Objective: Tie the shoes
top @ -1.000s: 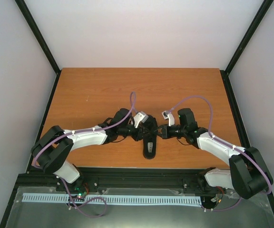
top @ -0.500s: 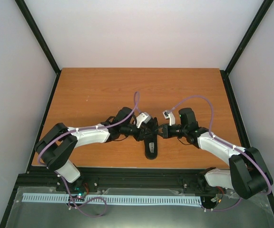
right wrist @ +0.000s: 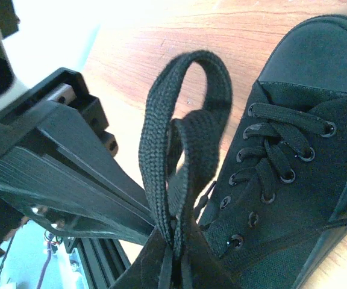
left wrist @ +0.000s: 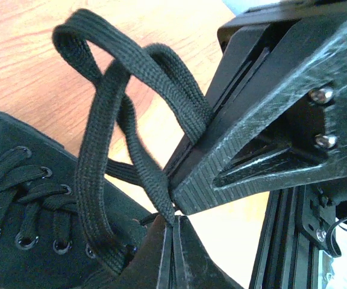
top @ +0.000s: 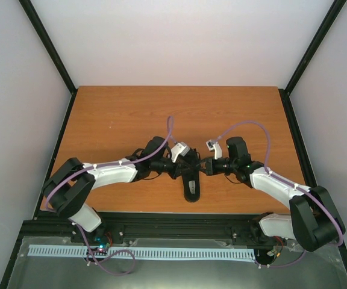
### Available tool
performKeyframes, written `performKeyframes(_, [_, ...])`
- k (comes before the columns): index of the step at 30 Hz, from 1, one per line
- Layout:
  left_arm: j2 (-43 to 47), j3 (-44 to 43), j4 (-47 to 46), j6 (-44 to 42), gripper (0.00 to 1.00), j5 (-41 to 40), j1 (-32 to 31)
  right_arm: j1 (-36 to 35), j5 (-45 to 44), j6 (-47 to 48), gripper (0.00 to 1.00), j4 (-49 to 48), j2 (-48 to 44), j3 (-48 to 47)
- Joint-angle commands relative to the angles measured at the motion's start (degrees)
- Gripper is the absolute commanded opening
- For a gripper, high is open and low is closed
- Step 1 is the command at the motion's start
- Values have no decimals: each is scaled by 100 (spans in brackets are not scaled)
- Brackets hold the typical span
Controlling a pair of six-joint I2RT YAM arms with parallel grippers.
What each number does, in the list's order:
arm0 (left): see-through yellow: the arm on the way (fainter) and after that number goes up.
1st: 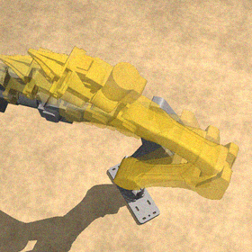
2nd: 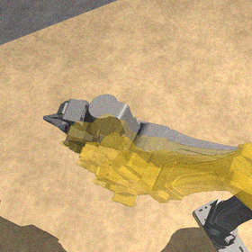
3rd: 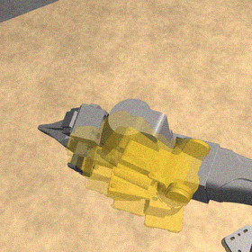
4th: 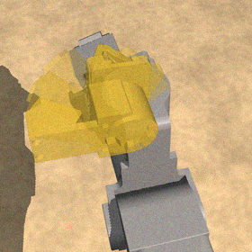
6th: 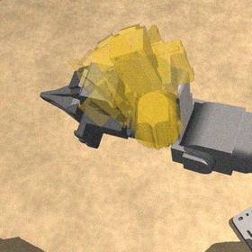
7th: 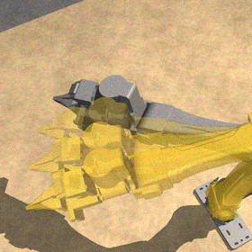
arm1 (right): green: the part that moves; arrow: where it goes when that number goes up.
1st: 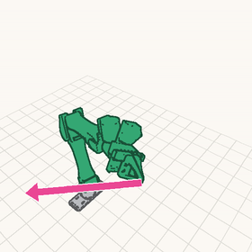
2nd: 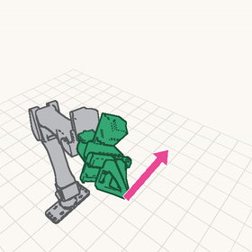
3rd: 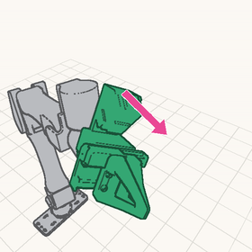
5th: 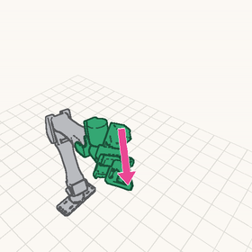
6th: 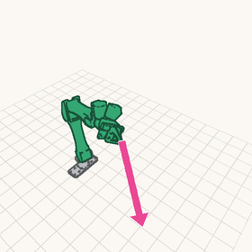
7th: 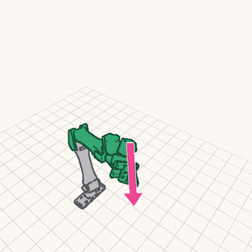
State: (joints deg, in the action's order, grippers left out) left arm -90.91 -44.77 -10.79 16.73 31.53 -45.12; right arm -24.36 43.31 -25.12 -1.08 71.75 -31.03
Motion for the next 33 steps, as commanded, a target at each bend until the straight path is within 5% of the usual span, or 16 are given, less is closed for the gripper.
performKeyframes(1, [494,124,-455,472,1,-379,-14,24,88,100,6,66,67,-8])
performKeyframes(3, [664,142,-256,593,1,-622,-2,21,31,129,20,118,53,-23])
performKeyframes(7, [1074,292,28,883,1,-1005,91,19,-174,136,63,215,-67,-32])
performKeyframes(12, [1494,395,468,1197,1,-938,287,39,-603,242,84,467,-347,-61])
performKeyframes(16, [1873,386,961,1249,1,-964,458,61,-1086,332,87,657,-501,-18])
performKeyframes(28, [2141,57,2230,1001,1,-960,733,54,-1980,-158,72,464,-591,591])
performKeyframes(33, [2075,54,2221,965,1,-888,733,55,-2057,-1245,71,490,-5,503])
